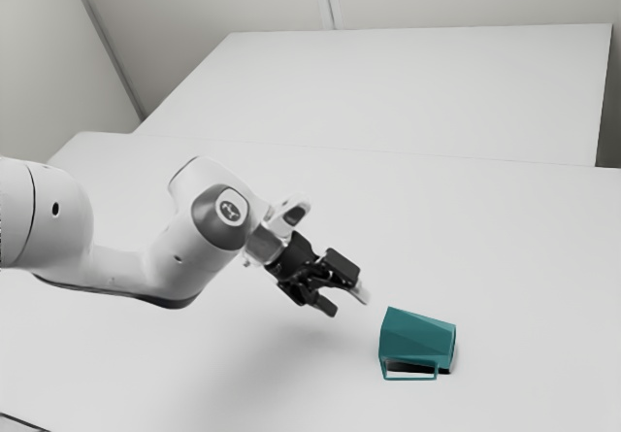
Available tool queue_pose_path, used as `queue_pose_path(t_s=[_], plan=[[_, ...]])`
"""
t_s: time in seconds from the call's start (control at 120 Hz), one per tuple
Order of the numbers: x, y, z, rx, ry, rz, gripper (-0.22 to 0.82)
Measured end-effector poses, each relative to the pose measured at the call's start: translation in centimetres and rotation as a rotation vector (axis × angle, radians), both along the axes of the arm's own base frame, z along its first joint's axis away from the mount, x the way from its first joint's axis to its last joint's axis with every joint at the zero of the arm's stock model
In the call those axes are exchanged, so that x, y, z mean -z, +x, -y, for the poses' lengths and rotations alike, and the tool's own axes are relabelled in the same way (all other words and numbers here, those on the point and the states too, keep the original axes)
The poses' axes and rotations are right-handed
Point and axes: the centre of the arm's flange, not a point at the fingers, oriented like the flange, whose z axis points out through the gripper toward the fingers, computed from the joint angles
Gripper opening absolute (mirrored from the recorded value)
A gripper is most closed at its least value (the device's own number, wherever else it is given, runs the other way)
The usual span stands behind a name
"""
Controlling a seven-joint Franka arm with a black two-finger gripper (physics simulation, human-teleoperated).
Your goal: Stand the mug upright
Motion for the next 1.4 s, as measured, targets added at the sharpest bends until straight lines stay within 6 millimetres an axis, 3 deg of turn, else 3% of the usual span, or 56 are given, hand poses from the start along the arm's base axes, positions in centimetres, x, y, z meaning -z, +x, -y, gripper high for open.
queue_pose_path(t_s=[0.117,0.392,0.617,0.942,0.975,1.1,1.175,1.4], plan=[[1.7,0.2,0.2,0.024,-0.053,-0.005,0.6],[3.2,0.8,0.9,0.095,-0.18,0.036,0.6],[4.3,-0.8,4.5,0.135,-0.274,0.051,0.6],[5.5,-0.9,5.9,0.074,-0.364,0.058,0.6],[5.6,-0.9,6.0,0.07,-0.369,0.058,0.56],[5.4,-0.8,6.3,0.071,-0.376,0.074,0.22],[5.1,-0.6,6.3,0.076,-0.377,0.087,0.08],[4.3,-0.7,7.2,0.102,-0.374,0.117,-0.11]])
